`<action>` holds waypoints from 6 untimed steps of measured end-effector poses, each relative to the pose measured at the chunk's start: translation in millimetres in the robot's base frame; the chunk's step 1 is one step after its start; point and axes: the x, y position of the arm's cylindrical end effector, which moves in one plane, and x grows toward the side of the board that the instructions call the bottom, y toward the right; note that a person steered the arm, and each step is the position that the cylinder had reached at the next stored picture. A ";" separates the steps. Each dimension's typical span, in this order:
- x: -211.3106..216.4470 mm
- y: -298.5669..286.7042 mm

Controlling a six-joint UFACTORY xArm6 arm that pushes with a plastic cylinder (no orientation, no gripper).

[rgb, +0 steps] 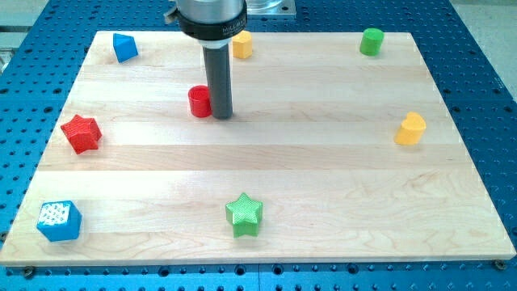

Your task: Move the red circle below triangle

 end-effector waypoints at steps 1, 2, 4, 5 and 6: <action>-21.2 -30.4; -21.2 -69.4; 6.2 -112.9; -12.8 -128.9; -18.8 -138.6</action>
